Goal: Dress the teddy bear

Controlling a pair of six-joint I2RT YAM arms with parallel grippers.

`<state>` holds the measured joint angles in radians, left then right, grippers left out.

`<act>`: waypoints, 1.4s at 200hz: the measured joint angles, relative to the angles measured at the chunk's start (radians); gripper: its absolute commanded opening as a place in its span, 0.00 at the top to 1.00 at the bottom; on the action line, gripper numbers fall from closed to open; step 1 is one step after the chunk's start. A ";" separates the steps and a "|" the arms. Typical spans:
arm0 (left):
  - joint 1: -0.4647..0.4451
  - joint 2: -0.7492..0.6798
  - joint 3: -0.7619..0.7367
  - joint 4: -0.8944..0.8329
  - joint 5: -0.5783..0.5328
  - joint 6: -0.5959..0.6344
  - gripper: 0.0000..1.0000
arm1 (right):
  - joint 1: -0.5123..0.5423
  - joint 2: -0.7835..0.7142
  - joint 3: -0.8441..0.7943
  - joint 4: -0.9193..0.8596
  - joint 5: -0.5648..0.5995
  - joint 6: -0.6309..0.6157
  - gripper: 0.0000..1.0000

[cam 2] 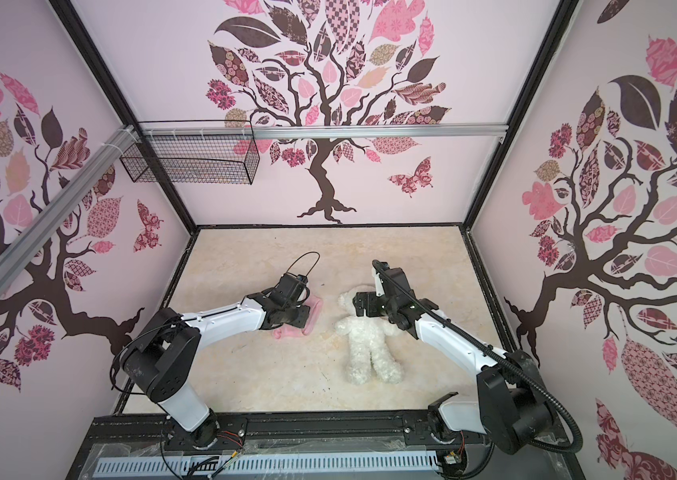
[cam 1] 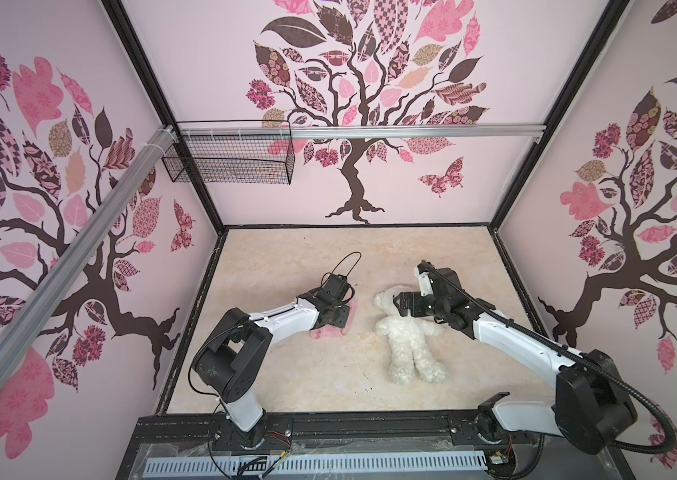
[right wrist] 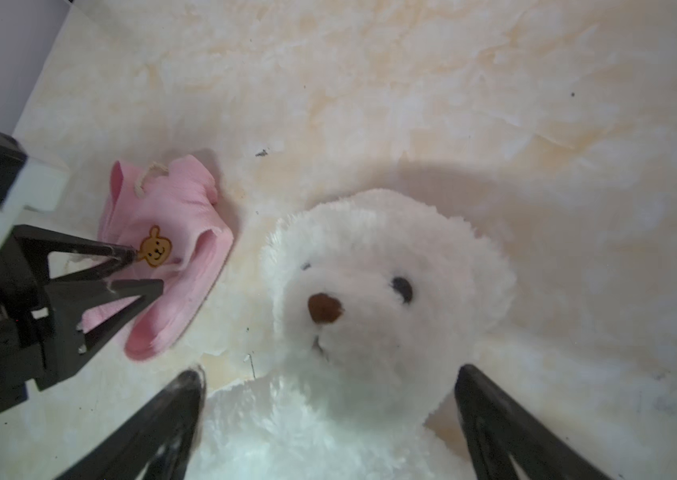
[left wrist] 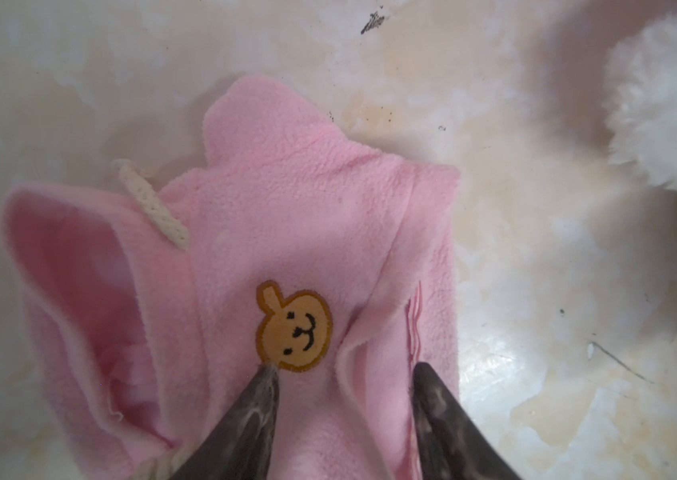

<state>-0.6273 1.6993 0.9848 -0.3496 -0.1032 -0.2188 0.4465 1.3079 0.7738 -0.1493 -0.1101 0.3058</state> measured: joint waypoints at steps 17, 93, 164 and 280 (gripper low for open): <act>0.004 0.008 0.008 -0.011 0.010 0.013 0.48 | 0.000 0.000 0.002 0.003 0.003 0.000 0.01; 0.005 0.066 0.048 -0.028 0.047 0.045 0.61 | 0.000 0.082 0.005 0.042 0.055 0.008 0.00; 0.005 0.074 0.048 -0.027 0.060 0.056 0.65 | 0.004 0.246 0.008 0.098 0.029 0.039 0.00; 0.005 0.113 0.069 -0.026 0.061 0.071 0.88 | 0.006 0.301 0.022 0.140 0.013 0.057 0.00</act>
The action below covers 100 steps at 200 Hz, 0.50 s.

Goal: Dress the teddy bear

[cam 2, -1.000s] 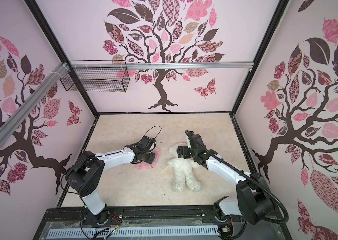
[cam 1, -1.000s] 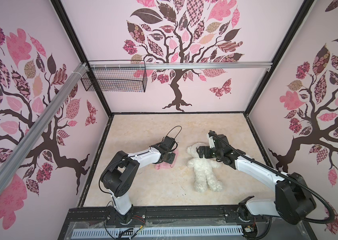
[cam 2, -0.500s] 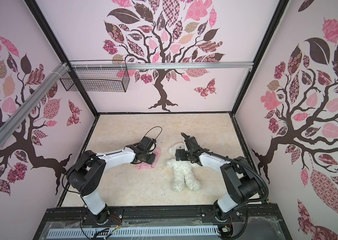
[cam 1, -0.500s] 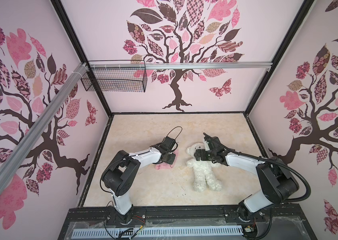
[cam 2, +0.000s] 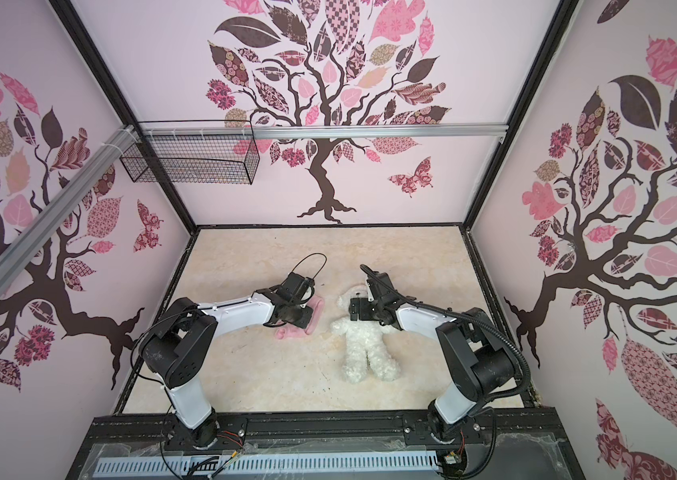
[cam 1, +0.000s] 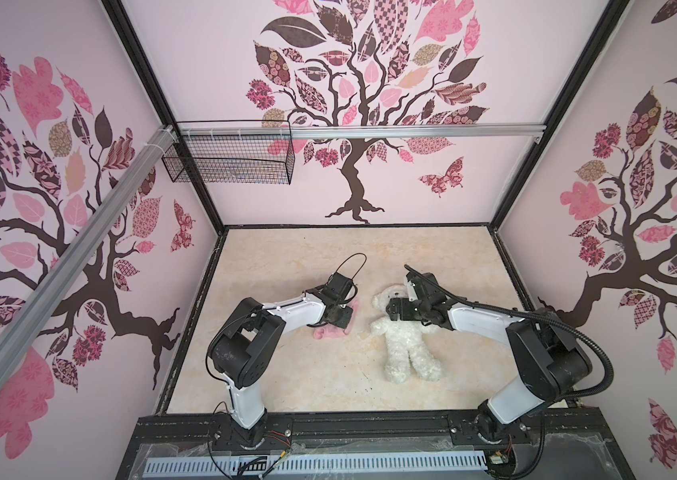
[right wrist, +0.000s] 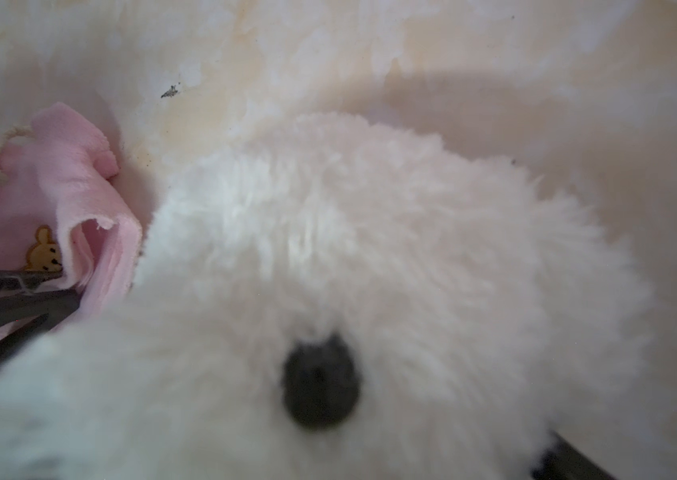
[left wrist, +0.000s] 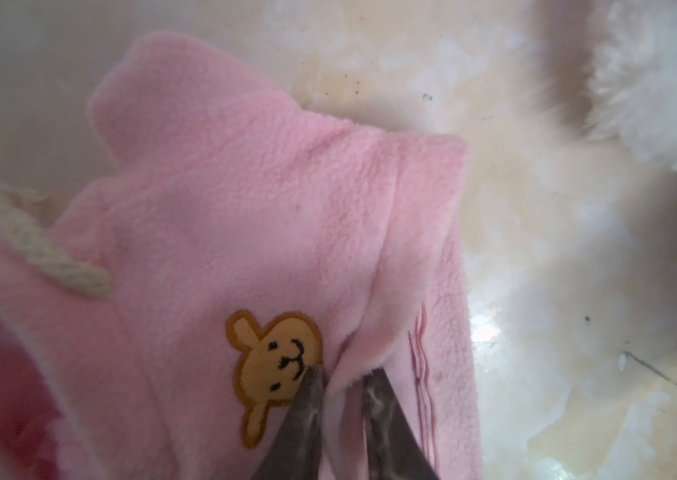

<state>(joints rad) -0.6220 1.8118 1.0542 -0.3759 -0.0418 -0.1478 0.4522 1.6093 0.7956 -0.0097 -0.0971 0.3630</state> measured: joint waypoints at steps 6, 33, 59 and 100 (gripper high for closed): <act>0.000 0.000 0.000 0.001 -0.001 0.000 0.90 | 0.000 0.002 0.000 0.001 0.000 0.000 0.00; 0.000 -0.006 0.000 0.008 -0.006 -0.005 1.00 | 0.000 0.006 0.000 0.013 0.008 0.005 0.01; 0.000 -0.053 -0.008 0.028 -0.008 -0.019 1.00 | 0.001 0.010 -0.002 0.039 0.027 0.016 0.06; 0.000 -0.201 -0.098 0.099 -0.021 -0.055 1.00 | 0.001 0.010 -0.051 0.147 0.033 0.033 0.38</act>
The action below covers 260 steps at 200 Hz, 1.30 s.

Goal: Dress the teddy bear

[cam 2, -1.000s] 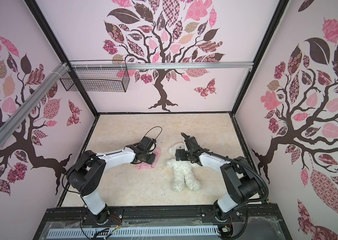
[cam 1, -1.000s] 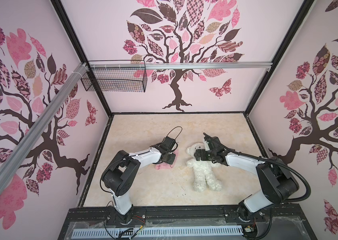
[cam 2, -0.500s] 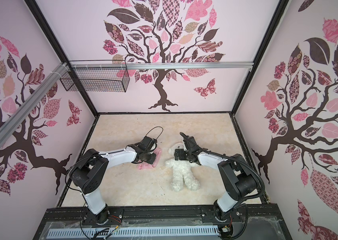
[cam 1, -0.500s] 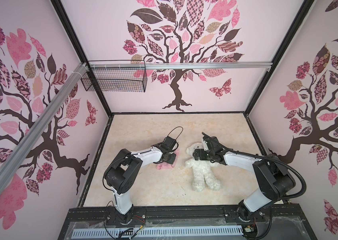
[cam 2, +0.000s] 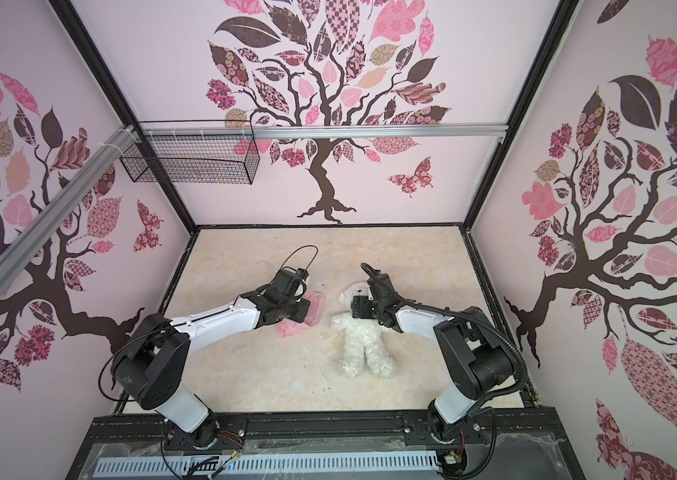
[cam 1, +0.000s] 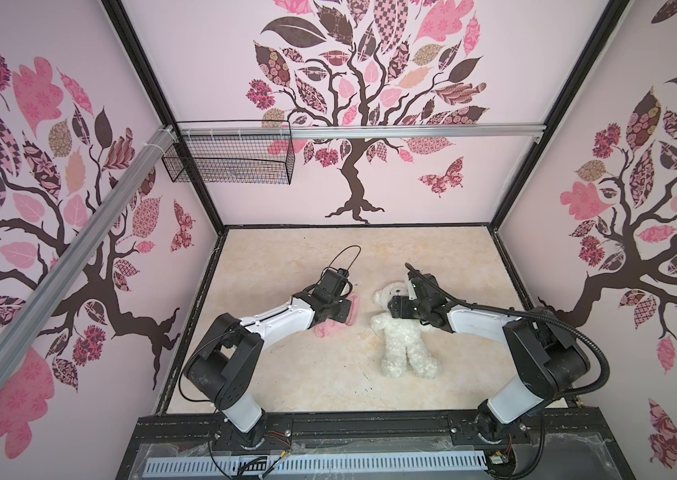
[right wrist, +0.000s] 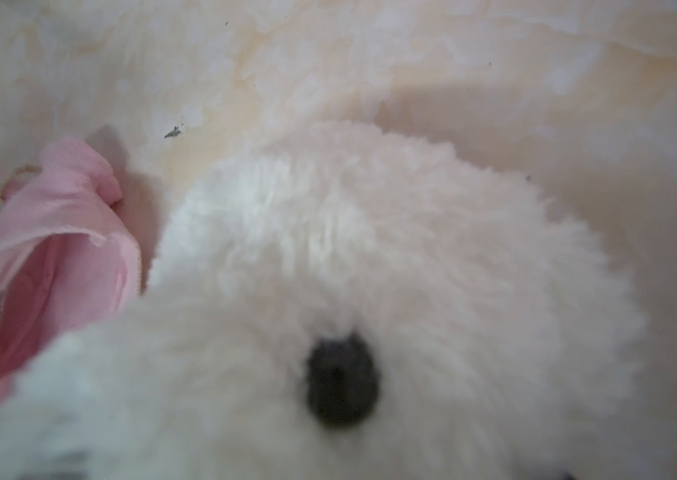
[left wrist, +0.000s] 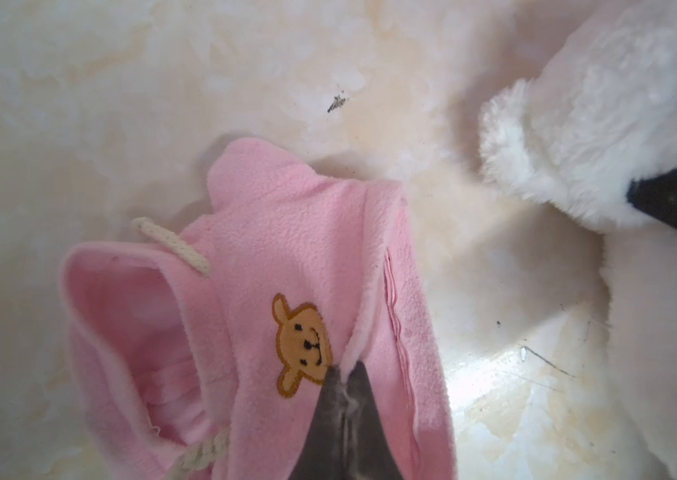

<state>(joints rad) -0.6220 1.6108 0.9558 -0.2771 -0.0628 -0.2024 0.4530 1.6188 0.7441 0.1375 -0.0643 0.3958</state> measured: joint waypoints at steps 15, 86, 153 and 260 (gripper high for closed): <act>0.000 -0.040 -0.049 0.021 -0.009 -0.016 1.00 | 0.000 0.000 -0.017 0.036 0.001 0.000 0.53; 0.073 -0.263 -0.249 0.098 -0.011 -0.144 1.00 | 0.006 -0.178 -0.182 0.114 -0.118 -0.045 0.82; 0.085 -0.301 -0.257 0.132 0.028 -0.193 1.00 | 0.171 -0.357 -0.138 -0.044 -0.276 -0.131 0.83; 0.085 -0.443 -0.396 0.180 0.116 -0.168 1.00 | 0.408 -0.187 0.135 -0.300 -0.087 -0.242 0.87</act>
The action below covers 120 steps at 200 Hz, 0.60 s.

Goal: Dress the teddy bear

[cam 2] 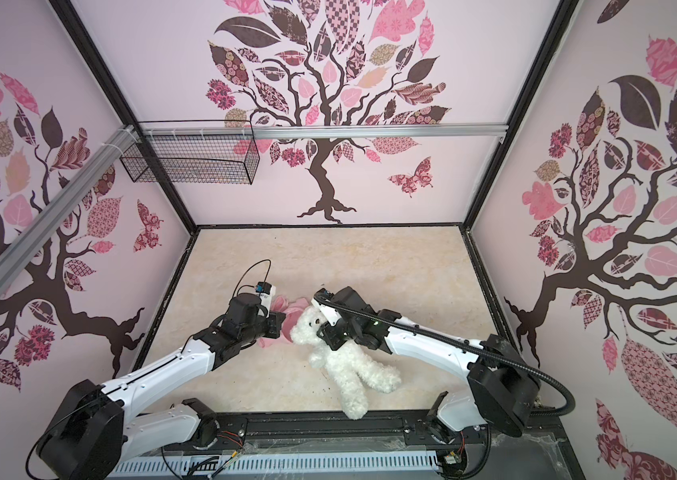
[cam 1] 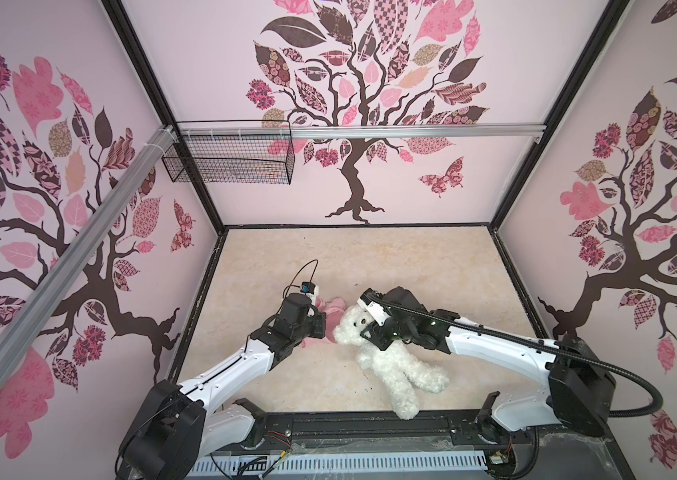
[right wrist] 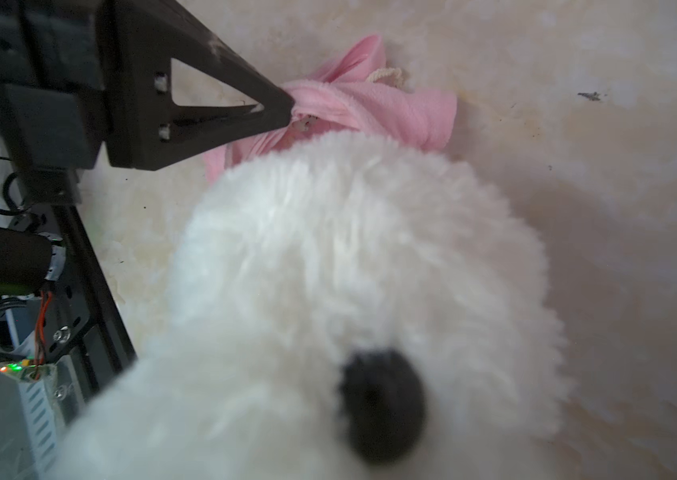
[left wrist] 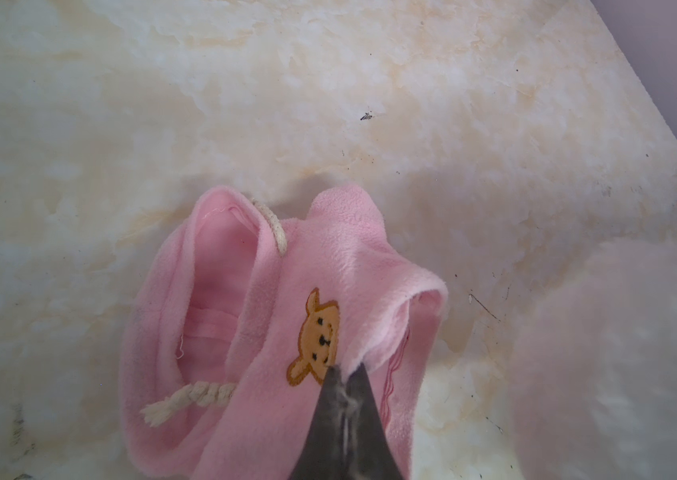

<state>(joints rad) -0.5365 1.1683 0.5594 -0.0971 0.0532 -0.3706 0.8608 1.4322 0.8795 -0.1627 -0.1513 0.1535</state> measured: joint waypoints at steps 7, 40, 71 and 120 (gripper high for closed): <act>0.000 0.000 0.000 0.000 0.006 0.000 1.00 | 0.015 0.017 0.005 0.000 0.033 0.008 0.88; 0.000 0.000 0.000 0.001 0.036 -0.010 1.00 | 0.082 0.114 0.059 -0.044 0.210 0.063 0.89; 0.000 0.001 0.000 0.013 0.066 -0.029 1.00 | 0.114 0.175 0.098 -0.059 0.286 0.116 0.89; 0.000 0.050 0.000 0.040 0.085 -0.069 1.00 | 0.135 0.184 0.103 -0.058 0.256 0.161 0.89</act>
<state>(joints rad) -0.5365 1.2186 0.5594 -0.0566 0.1379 -0.4393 0.9958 1.6165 0.9825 -0.2207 0.1051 0.3149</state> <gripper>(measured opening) 0.048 0.260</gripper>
